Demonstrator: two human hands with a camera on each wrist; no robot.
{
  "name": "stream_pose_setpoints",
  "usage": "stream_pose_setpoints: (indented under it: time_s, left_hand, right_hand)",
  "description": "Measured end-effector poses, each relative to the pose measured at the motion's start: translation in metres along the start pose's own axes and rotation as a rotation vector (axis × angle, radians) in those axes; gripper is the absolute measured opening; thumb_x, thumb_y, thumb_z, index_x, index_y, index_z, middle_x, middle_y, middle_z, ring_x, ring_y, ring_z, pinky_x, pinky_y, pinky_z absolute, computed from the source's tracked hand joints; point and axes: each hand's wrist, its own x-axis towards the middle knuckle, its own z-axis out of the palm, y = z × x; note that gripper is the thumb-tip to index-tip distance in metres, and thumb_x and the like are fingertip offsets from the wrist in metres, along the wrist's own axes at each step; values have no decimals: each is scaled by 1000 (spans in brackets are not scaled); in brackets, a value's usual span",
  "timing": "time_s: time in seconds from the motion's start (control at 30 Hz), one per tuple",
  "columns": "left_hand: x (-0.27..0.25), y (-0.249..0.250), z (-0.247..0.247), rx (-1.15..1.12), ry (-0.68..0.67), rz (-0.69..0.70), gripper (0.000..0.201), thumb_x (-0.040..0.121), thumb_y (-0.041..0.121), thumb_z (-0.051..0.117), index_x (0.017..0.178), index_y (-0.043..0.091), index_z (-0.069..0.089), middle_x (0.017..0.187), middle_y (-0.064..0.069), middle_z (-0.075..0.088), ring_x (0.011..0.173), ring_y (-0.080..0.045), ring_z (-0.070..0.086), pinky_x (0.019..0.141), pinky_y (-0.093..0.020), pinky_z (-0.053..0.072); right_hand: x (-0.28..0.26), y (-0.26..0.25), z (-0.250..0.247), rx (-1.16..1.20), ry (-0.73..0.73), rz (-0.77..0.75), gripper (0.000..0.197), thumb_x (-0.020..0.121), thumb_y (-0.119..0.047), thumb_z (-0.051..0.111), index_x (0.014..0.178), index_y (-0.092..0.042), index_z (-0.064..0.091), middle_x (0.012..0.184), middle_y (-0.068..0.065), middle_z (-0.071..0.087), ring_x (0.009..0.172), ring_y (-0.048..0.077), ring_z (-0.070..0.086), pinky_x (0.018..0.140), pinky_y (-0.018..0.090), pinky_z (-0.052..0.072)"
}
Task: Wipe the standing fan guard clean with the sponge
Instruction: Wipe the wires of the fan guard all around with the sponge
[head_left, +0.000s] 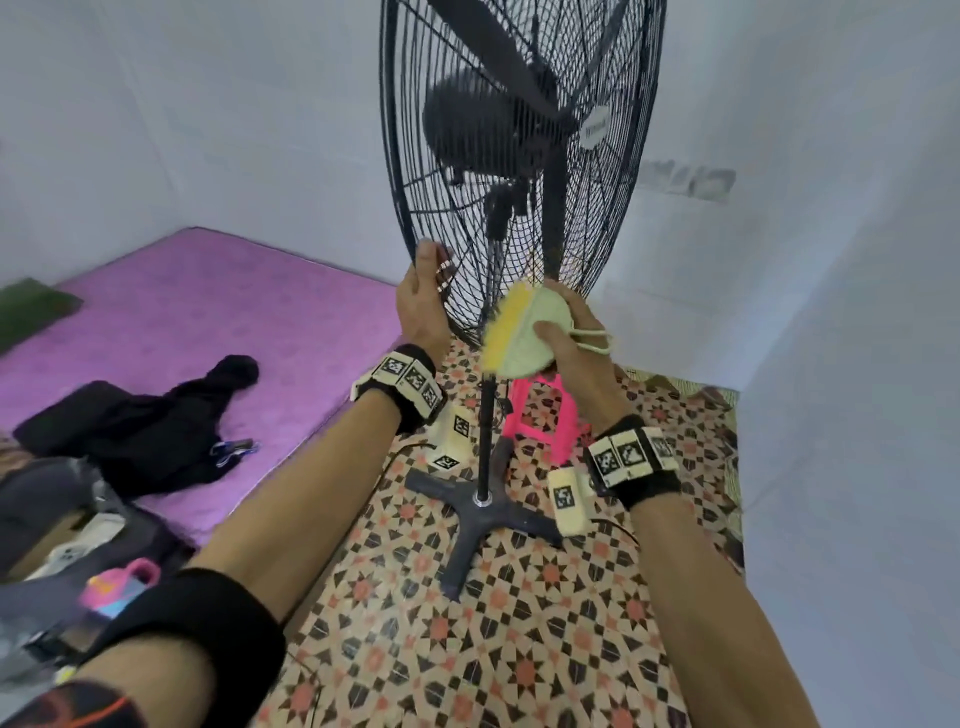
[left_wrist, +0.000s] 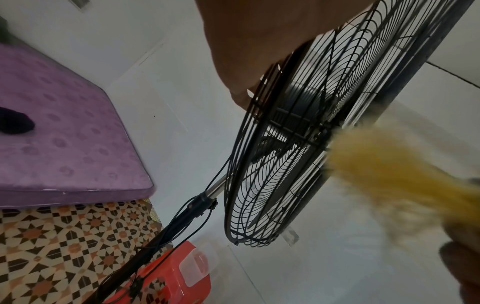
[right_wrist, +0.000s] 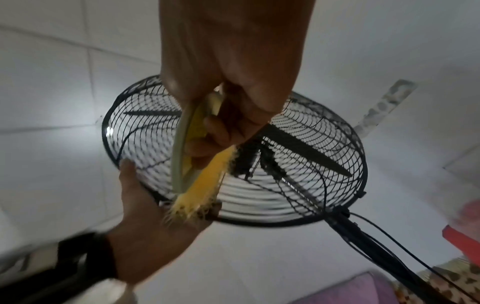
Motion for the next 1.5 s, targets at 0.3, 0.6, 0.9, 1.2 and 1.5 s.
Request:
stream_pose_setpoints:
  time_s: [0.3,0.6,0.9,1.2,1.5]
  left_hand:
    - [2,-1,5,9,-33,59,98,83,88,44,139,11,63,142,2,63,128,-2,56,114,-27,37]
    - [9,-7,-2,-3,10,41,94,82,91,37,124,16,74,124,3,75,119,-10,67,117,-42,42]
    - [4,-11,4,56,-71,56,106,77,98,38,139,15,64,138,-1,67,130,-16,61,118,-52,39]
    - [36,-40,-6,100,-148,-44,91,82,98,28,132,31,65,143,-7,61,136,-28,55,116,-63,36]
    - [29,-27,-9,150,-209,-72,118,72,104,36,159,24,38,166,-6,36,152,-26,36,120,-64,29]
  right_hand:
    - [29,-11,-3,102,267,-10,42,103,-29,54,145,-27,48,134,3,56,120,29,59,85,50,61]
    - [41,-20,-29,-80,-171,129,28,99,-16,56,123,-22,70,123,7,64,109,33,59,75,33,59]
    - [-10,-9,29,134,406,-151,55,99,-17,50,150,-20,31,137,13,50,114,19,61,72,40,64]
    - [-47,5,83,160,439,-141,67,100,-6,53,154,-16,14,149,5,38,129,14,55,91,38,60]
    - [-45,8,81,69,573,-270,54,102,-3,47,150,-2,23,144,-2,42,128,11,54,86,39,61]
